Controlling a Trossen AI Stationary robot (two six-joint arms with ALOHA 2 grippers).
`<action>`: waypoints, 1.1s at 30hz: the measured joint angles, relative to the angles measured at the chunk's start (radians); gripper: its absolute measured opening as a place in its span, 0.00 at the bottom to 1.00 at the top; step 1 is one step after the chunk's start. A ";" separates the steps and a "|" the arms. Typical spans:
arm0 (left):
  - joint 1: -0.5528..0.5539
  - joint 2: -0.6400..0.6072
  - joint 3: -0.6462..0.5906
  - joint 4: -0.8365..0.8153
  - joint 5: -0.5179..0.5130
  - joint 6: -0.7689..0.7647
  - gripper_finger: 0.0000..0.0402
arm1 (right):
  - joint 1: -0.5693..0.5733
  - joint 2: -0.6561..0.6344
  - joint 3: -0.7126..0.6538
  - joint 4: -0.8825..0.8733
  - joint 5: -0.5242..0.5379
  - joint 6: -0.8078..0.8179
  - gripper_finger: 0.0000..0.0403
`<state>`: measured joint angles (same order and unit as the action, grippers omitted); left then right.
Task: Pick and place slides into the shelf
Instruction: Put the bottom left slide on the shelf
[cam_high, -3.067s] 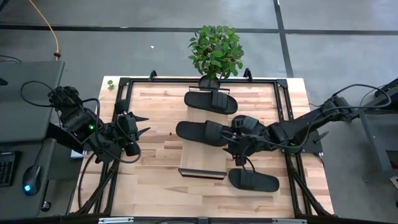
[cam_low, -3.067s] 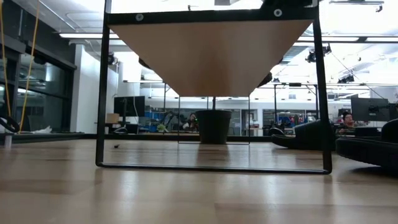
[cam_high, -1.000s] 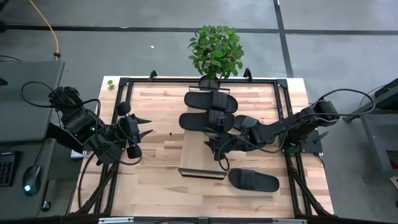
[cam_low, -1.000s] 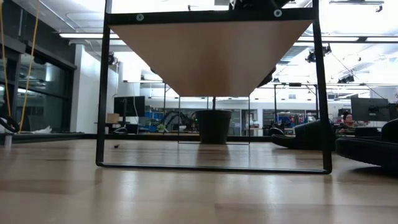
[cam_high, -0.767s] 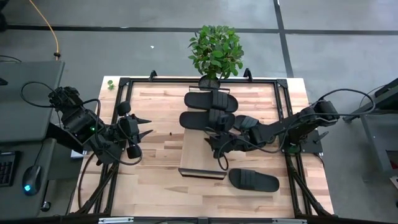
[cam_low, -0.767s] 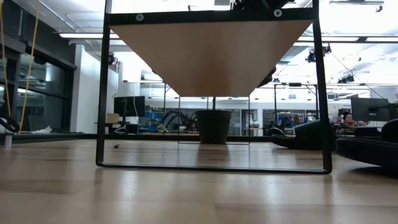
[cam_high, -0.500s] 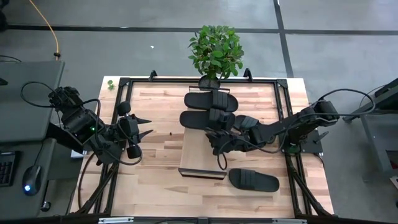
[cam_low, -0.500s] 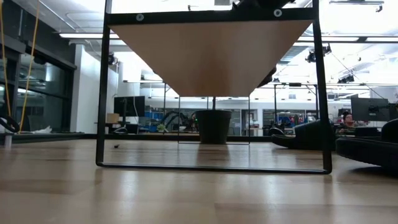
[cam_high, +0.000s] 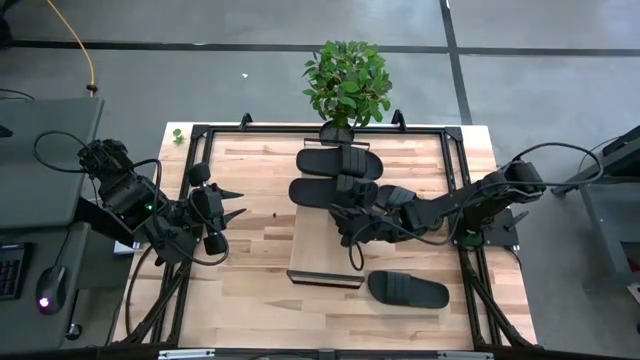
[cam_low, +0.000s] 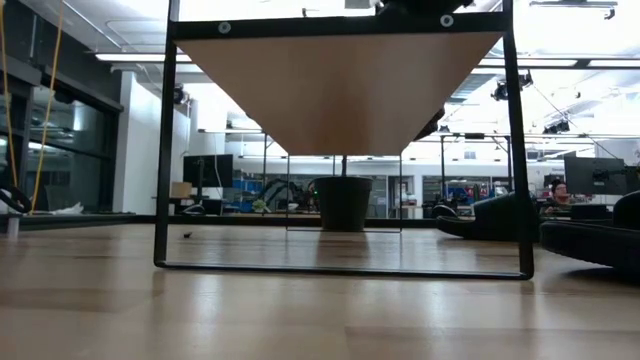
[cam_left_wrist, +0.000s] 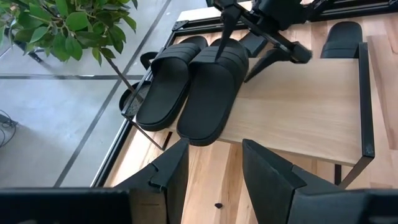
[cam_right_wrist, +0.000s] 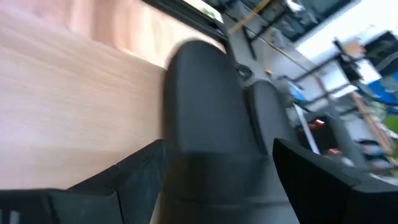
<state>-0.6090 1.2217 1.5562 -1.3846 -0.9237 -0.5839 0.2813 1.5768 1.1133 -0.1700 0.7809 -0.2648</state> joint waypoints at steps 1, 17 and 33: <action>0.000 0.000 0.000 0.000 0.000 0.000 0.33 | 0.000 0.000 0.000 0.016 -0.028 -0.003 0.72; 0.000 0.000 0.000 0.000 0.021 -0.001 0.33 | 0.000 0.000 0.000 -0.054 0.084 -0.050 0.72; 0.000 0.000 0.000 0.006 0.023 -0.002 0.33 | 0.000 0.000 0.000 -0.103 0.205 -0.025 0.72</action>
<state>-0.6094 1.2221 1.5558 -1.3785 -0.9008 -0.5854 0.2815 1.5768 1.1133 -0.2729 0.9861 -0.2894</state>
